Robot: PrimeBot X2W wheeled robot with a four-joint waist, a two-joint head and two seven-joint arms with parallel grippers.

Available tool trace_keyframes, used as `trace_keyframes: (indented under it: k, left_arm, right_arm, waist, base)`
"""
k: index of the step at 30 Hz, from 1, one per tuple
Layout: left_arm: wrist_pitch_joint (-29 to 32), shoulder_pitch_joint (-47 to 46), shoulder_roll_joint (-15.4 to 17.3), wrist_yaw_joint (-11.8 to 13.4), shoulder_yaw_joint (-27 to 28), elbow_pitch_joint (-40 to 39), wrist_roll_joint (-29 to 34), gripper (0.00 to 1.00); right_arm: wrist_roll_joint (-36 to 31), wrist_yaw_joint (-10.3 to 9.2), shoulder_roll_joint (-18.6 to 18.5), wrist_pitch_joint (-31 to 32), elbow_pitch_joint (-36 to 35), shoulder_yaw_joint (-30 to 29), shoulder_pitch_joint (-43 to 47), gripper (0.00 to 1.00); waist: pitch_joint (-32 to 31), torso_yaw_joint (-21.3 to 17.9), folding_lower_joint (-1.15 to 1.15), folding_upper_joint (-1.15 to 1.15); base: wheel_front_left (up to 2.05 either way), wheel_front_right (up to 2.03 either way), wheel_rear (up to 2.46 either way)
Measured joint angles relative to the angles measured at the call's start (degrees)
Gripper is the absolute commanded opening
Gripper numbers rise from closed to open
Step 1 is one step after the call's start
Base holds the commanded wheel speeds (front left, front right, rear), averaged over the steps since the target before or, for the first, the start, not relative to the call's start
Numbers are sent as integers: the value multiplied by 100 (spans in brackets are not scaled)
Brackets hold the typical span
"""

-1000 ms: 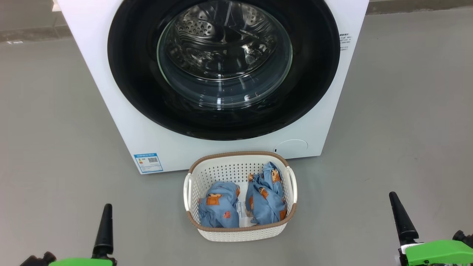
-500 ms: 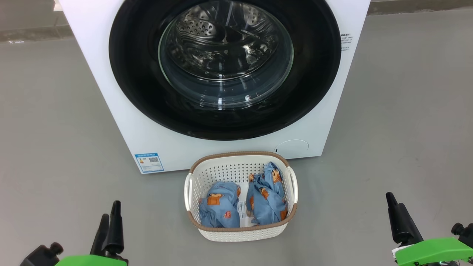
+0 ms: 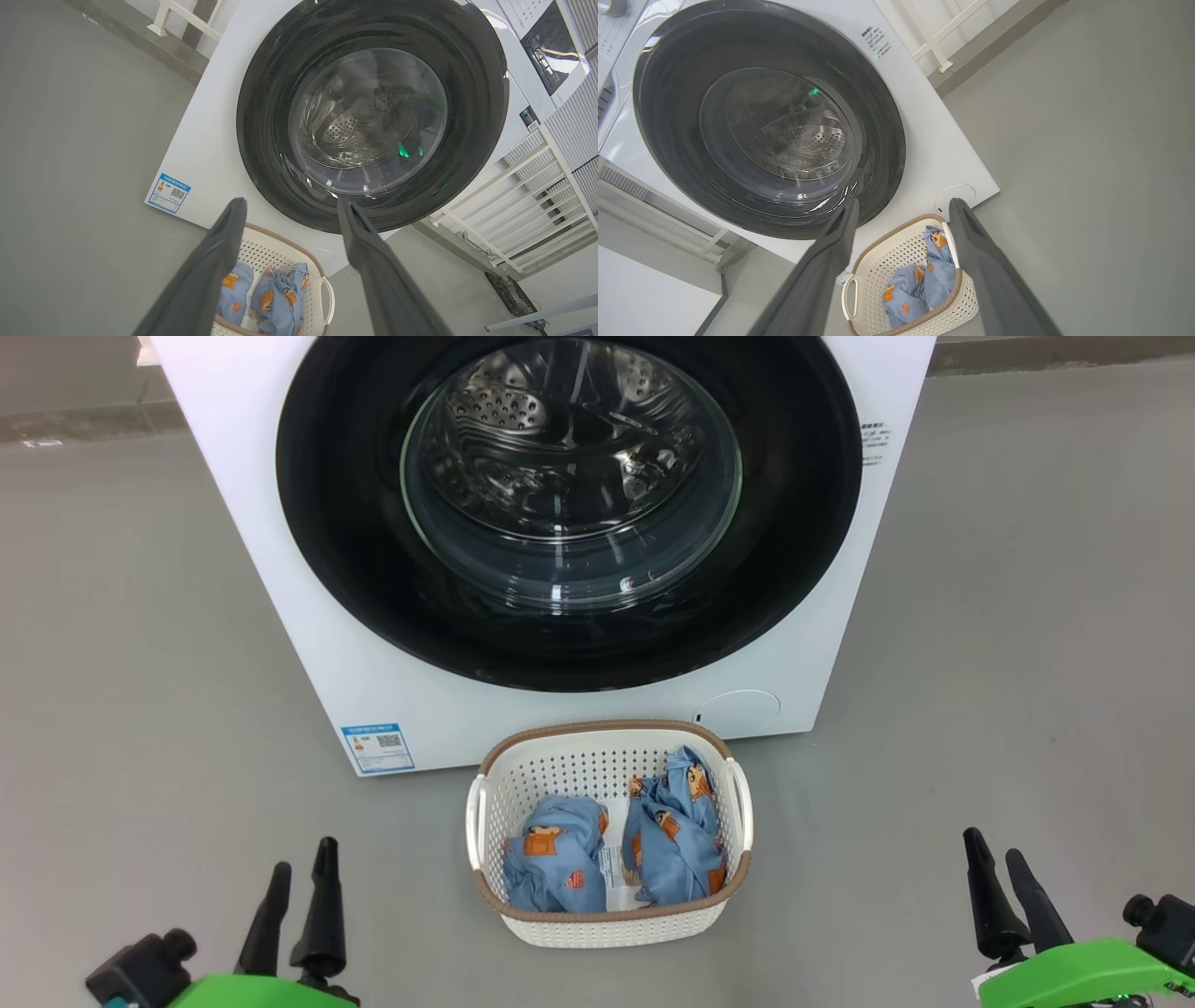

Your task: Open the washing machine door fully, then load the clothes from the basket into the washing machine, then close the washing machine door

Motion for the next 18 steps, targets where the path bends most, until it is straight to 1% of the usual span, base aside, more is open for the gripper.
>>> trace_keyframes:
  k: [8,18]
  left_arm:
    - [-140,-36,24,-1,-194,56,717,100]
    - [-304,-109,53,-7,-363,179,1466,100]
  right_arm:
    - [-573,0,8,-70,63,-1,-4,100]
    - [-1307,0,11,-133,81,45,-24,100]
  waist:
    - [-21,9,0,0]
    - [-32,35,0,0]
  base:
    - [0,0,0]
    - [0,0,0]
